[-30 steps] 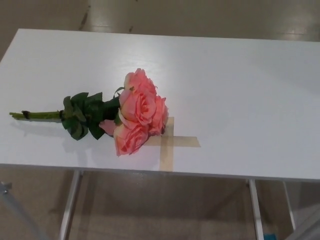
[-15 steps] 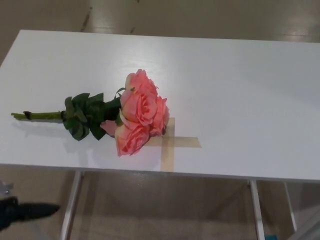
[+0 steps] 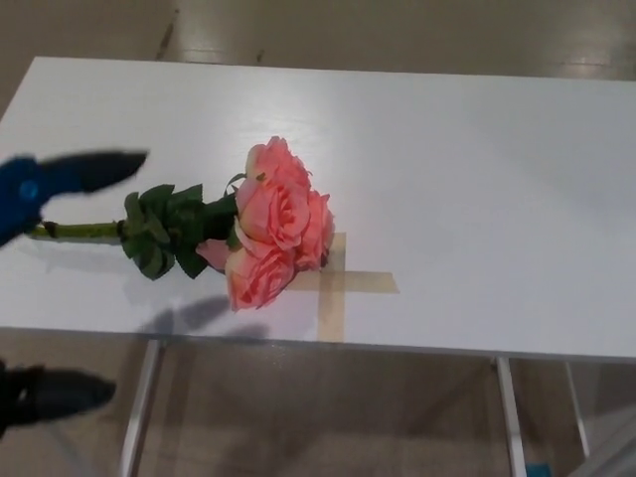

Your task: Use the left hand to pick up the rose and passes it to a human.

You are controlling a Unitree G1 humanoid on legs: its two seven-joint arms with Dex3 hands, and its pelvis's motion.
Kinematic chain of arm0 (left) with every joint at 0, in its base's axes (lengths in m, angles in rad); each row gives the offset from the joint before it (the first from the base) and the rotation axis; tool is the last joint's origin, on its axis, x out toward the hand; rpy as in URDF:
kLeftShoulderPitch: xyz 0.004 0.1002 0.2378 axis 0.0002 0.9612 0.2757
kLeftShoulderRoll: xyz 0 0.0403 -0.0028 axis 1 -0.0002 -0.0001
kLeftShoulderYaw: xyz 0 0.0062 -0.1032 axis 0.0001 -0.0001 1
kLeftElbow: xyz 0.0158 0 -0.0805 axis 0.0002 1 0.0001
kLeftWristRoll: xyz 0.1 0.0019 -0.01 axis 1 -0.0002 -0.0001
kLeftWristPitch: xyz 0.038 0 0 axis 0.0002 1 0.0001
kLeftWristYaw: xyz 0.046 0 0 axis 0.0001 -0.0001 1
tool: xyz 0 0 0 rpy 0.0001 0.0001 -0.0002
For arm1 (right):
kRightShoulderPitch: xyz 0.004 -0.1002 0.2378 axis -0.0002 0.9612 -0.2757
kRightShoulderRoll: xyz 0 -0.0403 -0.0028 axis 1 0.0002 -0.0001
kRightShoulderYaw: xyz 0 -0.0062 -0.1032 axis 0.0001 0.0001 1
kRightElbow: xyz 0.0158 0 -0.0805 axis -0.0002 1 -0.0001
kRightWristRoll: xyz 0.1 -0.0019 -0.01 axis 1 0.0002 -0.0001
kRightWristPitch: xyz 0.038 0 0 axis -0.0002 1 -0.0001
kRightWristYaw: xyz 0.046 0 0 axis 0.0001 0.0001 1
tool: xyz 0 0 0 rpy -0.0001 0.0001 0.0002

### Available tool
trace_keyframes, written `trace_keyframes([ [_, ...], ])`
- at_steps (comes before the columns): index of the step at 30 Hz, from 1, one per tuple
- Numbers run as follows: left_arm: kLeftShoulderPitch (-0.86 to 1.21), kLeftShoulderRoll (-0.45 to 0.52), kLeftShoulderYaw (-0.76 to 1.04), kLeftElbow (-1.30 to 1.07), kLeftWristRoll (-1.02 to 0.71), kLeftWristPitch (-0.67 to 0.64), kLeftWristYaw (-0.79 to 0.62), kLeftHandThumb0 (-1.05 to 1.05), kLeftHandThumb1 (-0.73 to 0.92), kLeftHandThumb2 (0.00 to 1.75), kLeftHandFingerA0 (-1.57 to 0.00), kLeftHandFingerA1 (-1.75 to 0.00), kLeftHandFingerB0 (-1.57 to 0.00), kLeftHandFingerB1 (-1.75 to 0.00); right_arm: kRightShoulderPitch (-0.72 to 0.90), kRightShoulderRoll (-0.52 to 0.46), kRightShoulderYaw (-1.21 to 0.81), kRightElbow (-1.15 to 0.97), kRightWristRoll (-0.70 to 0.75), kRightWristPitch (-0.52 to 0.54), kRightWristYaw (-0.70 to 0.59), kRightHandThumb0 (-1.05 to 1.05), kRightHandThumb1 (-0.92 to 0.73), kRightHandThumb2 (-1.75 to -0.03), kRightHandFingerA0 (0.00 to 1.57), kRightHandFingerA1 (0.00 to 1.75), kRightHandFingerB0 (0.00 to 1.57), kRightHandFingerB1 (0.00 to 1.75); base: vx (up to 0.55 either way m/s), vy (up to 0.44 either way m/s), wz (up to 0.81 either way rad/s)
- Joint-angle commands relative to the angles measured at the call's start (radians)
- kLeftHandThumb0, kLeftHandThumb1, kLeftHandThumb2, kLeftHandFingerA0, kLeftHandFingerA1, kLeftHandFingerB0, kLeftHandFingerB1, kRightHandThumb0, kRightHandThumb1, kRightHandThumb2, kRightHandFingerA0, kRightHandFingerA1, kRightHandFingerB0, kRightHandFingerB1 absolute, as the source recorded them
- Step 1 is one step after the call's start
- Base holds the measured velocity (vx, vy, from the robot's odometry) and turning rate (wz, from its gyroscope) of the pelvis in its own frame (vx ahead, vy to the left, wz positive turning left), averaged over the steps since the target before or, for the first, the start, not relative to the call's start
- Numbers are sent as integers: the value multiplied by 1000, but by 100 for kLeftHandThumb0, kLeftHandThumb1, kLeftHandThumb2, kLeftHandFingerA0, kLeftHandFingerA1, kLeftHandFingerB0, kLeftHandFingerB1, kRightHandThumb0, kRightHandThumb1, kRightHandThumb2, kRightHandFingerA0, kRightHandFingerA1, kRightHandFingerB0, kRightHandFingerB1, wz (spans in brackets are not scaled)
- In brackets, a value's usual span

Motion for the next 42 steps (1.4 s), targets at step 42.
trace_keyframes([
  [42, -868, -76, -779, 1073, 809, 428, 254, -52, 35, 73, -4, -16, -4, -28, -1, -10, 9, 4, -8, -3, 46, -36, -71, -62, 66, 42, 52, 38, 0, 0, 0],
])
